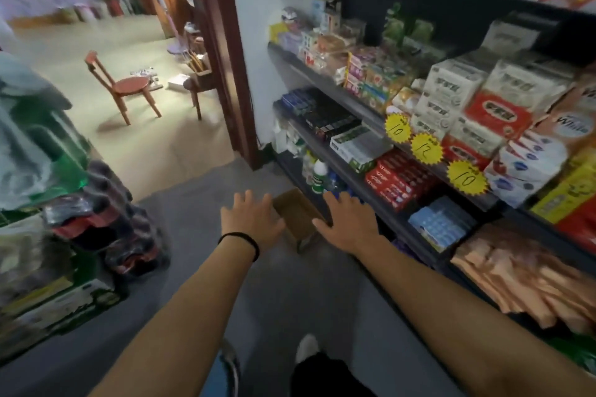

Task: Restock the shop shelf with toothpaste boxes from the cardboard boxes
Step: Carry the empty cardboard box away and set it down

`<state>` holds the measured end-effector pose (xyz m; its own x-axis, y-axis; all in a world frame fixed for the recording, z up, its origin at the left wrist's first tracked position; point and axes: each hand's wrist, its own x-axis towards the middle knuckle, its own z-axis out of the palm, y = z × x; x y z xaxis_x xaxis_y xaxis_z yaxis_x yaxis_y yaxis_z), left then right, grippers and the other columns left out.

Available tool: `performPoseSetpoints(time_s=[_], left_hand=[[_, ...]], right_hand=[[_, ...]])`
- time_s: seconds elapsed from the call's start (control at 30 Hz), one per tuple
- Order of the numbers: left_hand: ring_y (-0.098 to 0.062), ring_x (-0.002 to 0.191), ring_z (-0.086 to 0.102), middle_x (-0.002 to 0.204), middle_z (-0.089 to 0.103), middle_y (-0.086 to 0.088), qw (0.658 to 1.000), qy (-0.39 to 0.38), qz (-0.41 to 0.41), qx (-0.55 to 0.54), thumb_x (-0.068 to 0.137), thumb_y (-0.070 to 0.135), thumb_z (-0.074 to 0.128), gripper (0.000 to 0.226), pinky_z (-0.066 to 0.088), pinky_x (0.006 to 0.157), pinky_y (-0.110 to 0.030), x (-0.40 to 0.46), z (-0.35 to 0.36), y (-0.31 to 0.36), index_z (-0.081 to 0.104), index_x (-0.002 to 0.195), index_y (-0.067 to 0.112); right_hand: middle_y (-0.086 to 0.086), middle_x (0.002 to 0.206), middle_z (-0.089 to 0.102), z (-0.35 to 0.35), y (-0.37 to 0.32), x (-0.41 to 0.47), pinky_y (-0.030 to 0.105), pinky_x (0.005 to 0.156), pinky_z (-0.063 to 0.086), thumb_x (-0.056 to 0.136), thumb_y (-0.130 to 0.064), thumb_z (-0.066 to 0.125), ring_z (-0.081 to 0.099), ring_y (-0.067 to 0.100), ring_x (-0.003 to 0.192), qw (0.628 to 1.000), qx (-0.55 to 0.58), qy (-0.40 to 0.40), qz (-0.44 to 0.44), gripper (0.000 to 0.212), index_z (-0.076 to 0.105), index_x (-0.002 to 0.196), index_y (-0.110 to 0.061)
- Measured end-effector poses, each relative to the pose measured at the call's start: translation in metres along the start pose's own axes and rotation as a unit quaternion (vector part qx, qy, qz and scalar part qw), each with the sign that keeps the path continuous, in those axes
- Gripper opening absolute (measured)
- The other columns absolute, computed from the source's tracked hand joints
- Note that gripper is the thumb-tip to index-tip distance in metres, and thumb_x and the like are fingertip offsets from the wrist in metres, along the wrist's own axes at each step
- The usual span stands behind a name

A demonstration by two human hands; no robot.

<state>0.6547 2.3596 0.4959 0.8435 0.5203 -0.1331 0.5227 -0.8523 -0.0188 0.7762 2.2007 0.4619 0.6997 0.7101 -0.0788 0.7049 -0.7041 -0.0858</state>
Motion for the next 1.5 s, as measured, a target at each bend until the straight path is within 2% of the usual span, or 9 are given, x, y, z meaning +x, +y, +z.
performPoseSetpoints(time_s=[0.3,0.57,0.67,0.8,0.9,1.07,1.27,1.4,1.5], left_hand=[[-0.032,0.128,0.035,0.141,0.034,-0.01,0.995,-0.026,0.087,0.029,0.088,0.059,0.039,0.062,0.042,0.095,-0.05,0.265,0.011,-0.01,0.03,0.14,0.027],[-0.033,0.13,0.031,0.142,0.033,-0.009,0.98,-0.079,0.172,0.059,0.087,0.065,0.036,0.065,0.039,0.098,-0.051,0.433,0.015,-0.012,0.028,0.141,0.03],[-0.031,0.128,0.034,0.138,0.037,-0.009,0.966,-0.092,0.228,0.075,0.087,0.062,0.039,0.061,0.041,0.095,-0.048,0.489,0.028,-0.014,0.033,0.138,0.028],[-0.031,0.123,0.038,0.134,0.04,-0.01,0.935,-0.122,0.319,0.095,0.089,0.058,0.039,0.056,0.043,0.091,-0.047,0.56,0.064,-0.014,0.036,0.134,0.025],[-0.032,0.124,0.037,0.137,0.038,-0.01,0.911,-0.15,0.367,0.11,0.089,0.057,0.039,0.06,0.042,0.093,-0.048,0.6,0.103,-0.02,0.029,0.14,0.027],[-0.031,0.125,0.039,0.138,0.041,-0.01,0.888,-0.227,0.377,0.13,0.089,0.056,0.044,0.063,0.038,0.096,-0.046,0.644,0.191,-0.039,0.03,0.141,0.024],[-0.029,0.113,0.049,0.123,0.055,-0.007,0.908,-0.267,0.305,0.106,0.089,0.056,0.037,0.05,0.041,0.094,-0.045,0.708,0.358,-0.034,0.048,0.125,0.023],[-0.034,0.123,0.042,0.136,0.045,-0.013,0.925,-0.271,0.249,0.097,0.092,0.058,0.024,0.059,0.038,0.1,-0.05,0.744,0.474,-0.033,0.045,0.133,0.021],[-0.037,0.125,0.041,0.14,0.041,-0.016,0.933,-0.268,0.226,0.081,0.09,0.056,0.027,0.061,0.036,0.102,-0.052,0.765,0.548,-0.035,0.044,0.135,0.017]], right_hand=[[0.013,0.136,0.046,0.03,0.039,0.224,0.046,0.096,0.042,0.091,-0.063,0.036,0.048,0.033,0.121,0.994,0.026,-0.014,0.107,0.067,0.029,0.143,-0.022],[0.013,0.129,0.049,0.034,0.065,0.348,0.043,0.093,0.041,0.091,-0.059,0.041,0.05,0.032,0.116,0.977,0.054,-0.034,0.205,0.058,0.032,0.136,-0.023],[0.01,0.13,0.048,0.053,0.066,0.376,0.042,0.092,0.043,0.09,-0.059,0.039,0.05,0.031,0.115,0.96,0.079,-0.032,0.266,0.055,0.034,0.132,-0.024],[0.01,0.129,0.05,0.092,0.052,0.403,0.042,0.091,0.042,0.092,-0.059,0.038,0.05,0.031,0.115,0.913,0.115,-0.042,0.388,0.055,0.035,0.134,-0.023],[0.013,0.135,0.047,0.133,0.033,0.42,0.045,0.097,0.042,0.092,-0.059,0.037,0.047,0.034,0.122,0.868,0.154,-0.052,0.469,0.063,0.028,0.142,-0.023],[0.012,0.137,0.044,0.225,0.007,0.452,0.044,0.098,0.041,0.093,-0.059,0.036,0.046,0.033,0.123,0.806,0.212,-0.093,0.545,0.066,0.026,0.144,-0.02],[0.012,0.142,0.042,0.386,0.026,0.499,0.044,0.101,0.037,0.095,-0.058,0.034,0.044,0.033,0.126,0.743,0.27,-0.114,0.601,0.069,0.022,0.148,-0.016],[0.015,0.145,0.039,0.501,0.037,0.516,0.045,0.103,0.036,0.096,-0.059,0.032,0.043,0.034,0.128,0.703,0.293,-0.12,0.637,0.071,0.02,0.149,-0.014],[0.016,0.143,0.04,0.573,0.044,0.521,0.045,0.101,0.037,0.094,-0.061,0.032,0.044,0.035,0.127,0.684,0.286,-0.12,0.66,0.073,0.023,0.147,-0.012]])
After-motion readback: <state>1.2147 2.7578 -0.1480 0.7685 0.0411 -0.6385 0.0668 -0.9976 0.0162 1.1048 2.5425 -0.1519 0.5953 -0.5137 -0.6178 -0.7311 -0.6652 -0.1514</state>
